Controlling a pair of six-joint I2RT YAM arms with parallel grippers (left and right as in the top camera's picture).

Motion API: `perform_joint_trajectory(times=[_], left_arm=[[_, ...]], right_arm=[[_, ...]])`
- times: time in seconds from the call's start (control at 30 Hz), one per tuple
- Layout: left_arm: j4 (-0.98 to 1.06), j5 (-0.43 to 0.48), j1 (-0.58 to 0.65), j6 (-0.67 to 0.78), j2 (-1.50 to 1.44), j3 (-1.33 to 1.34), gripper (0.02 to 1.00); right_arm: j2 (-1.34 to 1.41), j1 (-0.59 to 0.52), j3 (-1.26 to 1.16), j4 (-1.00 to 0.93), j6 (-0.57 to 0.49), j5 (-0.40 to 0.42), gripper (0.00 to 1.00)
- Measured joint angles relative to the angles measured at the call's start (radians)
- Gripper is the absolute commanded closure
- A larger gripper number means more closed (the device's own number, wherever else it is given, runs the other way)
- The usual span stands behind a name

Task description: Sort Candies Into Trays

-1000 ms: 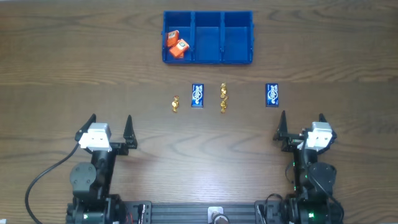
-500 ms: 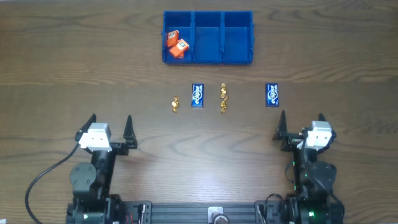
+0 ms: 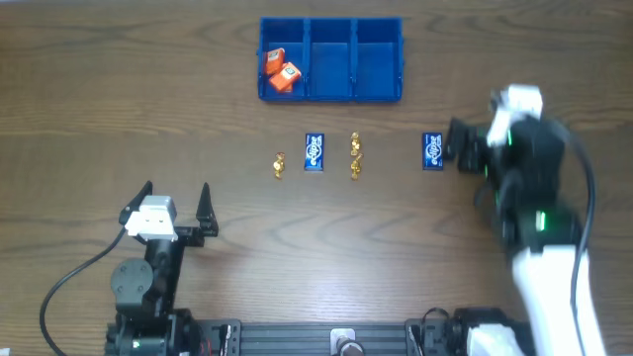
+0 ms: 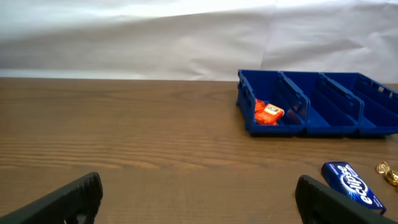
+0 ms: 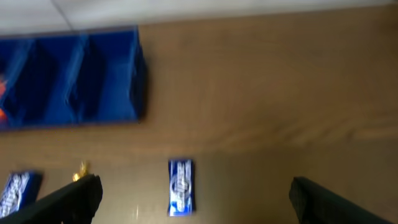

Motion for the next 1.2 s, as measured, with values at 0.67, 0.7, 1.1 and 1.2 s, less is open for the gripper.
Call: perform_joint_trajectory(times=[0.67, 0.7, 1.1, 1.2], left_arm=[[0.0, 0.0, 0.0, 0.0, 0.0, 0.0, 0.02], [0.0, 0.0, 0.0, 0.0, 0.0, 0.0, 0.02], [0.0, 0.0, 0.0, 0.0, 0.0, 0.0, 0.02], [0.0, 0.0, 0.0, 0.0, 0.0, 0.0, 0.02]], right_arm=[[0.79, 0.033, 0.369, -0.394, 0.045, -0.071, 0.003], [0.801, 0.033, 0.369, -0.386, 0.046, -0.072, 0.005], [0.911, 0.033, 0.369, -0.306, 0.049, -0.062, 0.073], [0.911, 0.033, 0.369, -0.307, 0.051, -0.046, 0.163]])
